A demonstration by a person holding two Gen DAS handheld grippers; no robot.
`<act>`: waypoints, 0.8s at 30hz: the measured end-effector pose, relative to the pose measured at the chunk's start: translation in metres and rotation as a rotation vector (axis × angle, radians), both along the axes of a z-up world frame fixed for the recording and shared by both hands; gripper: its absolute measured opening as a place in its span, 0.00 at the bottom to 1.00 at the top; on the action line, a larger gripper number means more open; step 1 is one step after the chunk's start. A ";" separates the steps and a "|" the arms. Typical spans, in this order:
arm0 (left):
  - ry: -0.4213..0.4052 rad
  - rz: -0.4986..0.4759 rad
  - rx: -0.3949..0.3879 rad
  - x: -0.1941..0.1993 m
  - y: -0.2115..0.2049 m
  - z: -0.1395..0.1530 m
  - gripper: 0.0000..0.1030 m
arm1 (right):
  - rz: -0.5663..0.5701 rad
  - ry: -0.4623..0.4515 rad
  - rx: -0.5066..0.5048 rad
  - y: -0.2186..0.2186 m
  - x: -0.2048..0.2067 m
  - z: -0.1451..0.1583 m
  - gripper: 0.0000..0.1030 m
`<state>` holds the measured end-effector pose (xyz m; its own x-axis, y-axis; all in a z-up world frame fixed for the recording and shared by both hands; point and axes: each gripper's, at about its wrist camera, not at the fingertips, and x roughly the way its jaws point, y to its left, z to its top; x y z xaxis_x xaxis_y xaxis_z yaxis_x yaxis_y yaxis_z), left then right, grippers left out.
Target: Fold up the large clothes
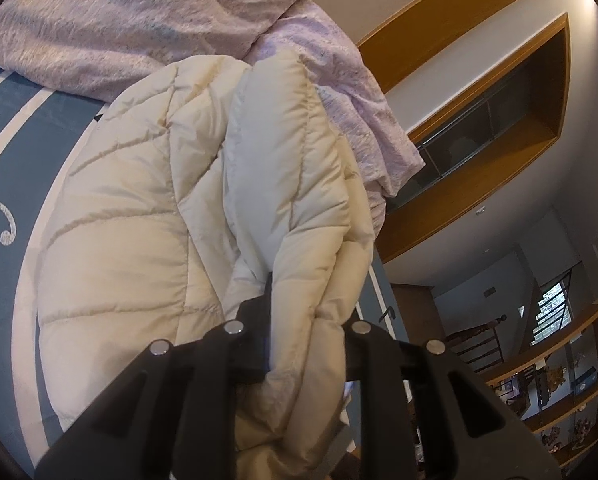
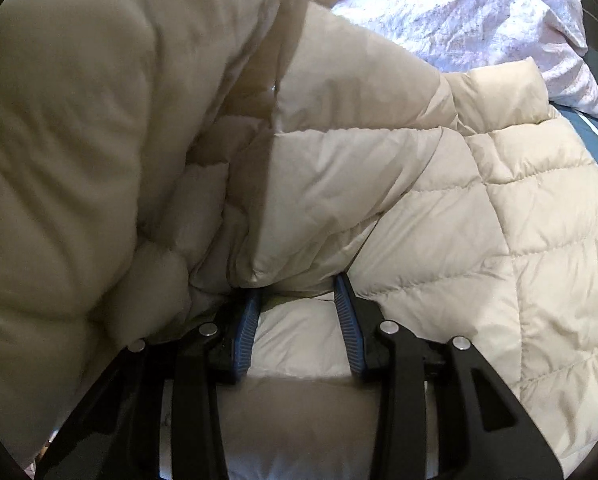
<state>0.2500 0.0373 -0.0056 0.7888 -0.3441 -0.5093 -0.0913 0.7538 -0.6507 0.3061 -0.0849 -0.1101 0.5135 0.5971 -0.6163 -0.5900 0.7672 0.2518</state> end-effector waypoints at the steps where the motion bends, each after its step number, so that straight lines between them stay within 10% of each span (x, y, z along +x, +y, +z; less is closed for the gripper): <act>1: 0.004 0.001 0.005 0.001 -0.002 -0.001 0.18 | -0.001 -0.003 0.000 -0.002 -0.001 0.001 0.39; 24: 0.078 0.042 0.168 0.026 -0.076 -0.031 0.20 | -0.098 -0.107 -0.096 -0.119 -0.007 0.002 0.37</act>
<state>0.2763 -0.0388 -0.0367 0.7563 -0.2167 -0.6173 -0.1704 0.8457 -0.5057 0.2986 -0.2036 -0.1083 0.6325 0.4818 -0.6065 -0.5304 0.8400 0.1141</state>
